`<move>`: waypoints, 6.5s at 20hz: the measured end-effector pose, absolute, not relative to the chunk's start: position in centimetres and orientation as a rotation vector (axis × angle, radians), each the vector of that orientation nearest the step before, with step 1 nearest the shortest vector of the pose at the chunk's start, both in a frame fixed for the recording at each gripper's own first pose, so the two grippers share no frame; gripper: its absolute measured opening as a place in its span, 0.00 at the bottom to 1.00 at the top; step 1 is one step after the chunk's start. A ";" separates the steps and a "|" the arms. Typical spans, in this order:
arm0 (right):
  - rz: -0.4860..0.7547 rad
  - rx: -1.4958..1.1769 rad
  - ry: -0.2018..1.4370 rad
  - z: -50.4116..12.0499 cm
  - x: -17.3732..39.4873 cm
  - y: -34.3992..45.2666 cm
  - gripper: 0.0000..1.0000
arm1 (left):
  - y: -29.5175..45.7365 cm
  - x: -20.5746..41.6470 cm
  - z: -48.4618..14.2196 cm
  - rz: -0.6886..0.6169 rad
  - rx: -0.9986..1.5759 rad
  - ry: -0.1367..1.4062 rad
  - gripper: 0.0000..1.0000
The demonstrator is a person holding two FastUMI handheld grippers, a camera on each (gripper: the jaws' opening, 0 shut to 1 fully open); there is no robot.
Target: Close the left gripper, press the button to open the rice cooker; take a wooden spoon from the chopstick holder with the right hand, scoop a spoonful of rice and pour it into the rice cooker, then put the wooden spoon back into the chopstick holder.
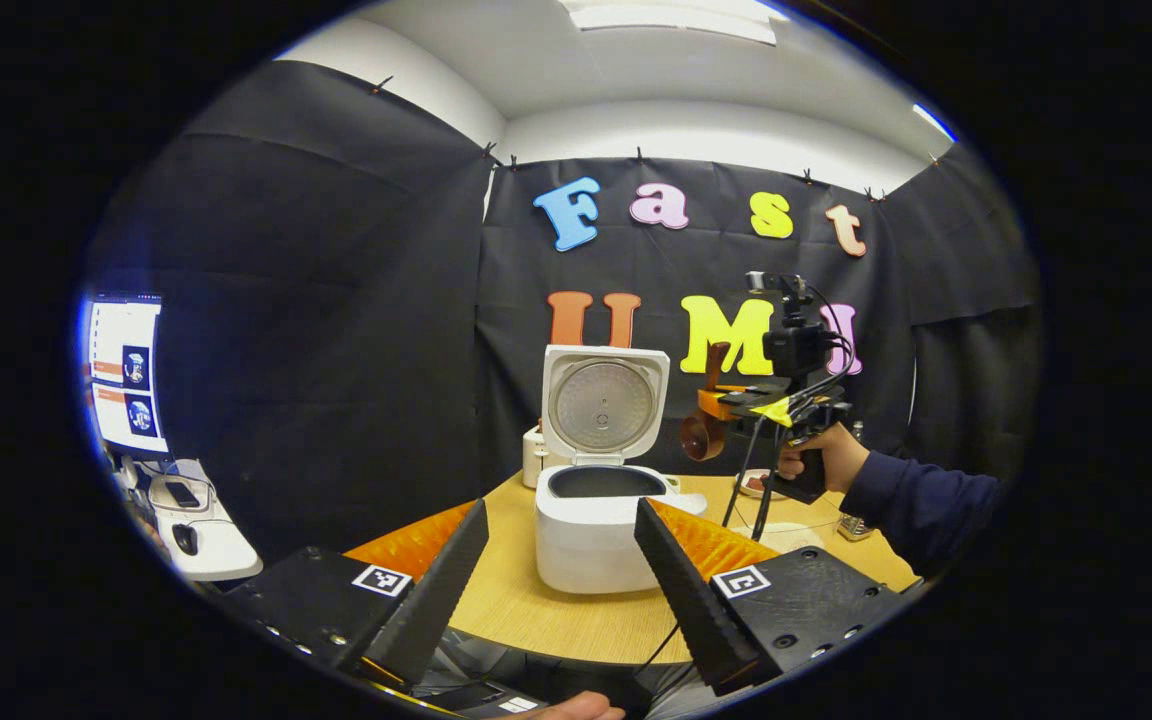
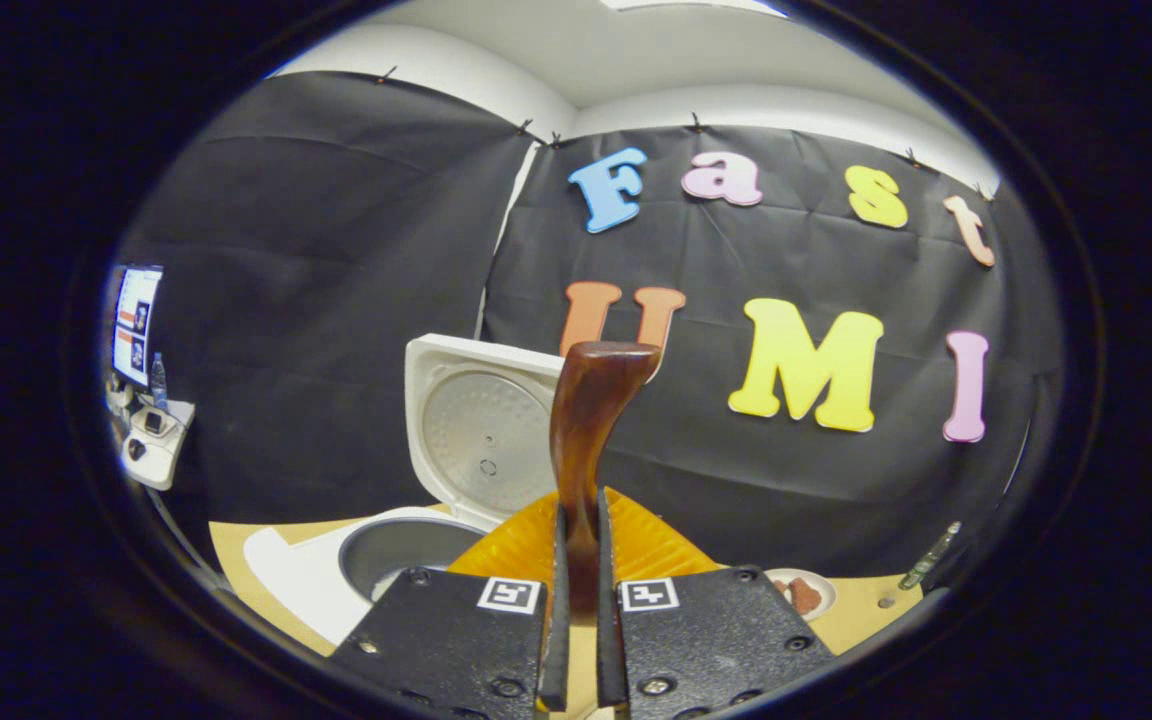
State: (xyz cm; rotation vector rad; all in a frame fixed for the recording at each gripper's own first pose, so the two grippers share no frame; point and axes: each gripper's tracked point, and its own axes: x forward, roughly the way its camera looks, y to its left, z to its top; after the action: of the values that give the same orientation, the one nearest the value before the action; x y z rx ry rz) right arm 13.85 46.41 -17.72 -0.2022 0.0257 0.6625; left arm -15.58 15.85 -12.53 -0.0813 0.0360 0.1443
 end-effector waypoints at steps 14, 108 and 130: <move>0.369 -0.056 0.065 -15.5 15.3 21.4 0.17 | 11.8 -13.7 -10.8 0.121 -0.055 0.012 0.94; 0.316 0.101 0.035 -15.6 -1.3 14.4 0.98 | 18.0 29.6 -4.2 0.192 0.029 -0.009 0.98; 0.248 0.039 0.065 -17.5 -4.9 12.2 0.98 | 12.3 16.5 -20.3 0.049 -0.005 0.376 0.90</move>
State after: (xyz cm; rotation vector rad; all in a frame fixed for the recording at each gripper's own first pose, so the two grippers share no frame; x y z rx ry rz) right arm -4.95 12.17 -17.49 0.0393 0.0647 0.2478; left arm 16.50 12.31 -20.33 -0.0046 0.3762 0.0495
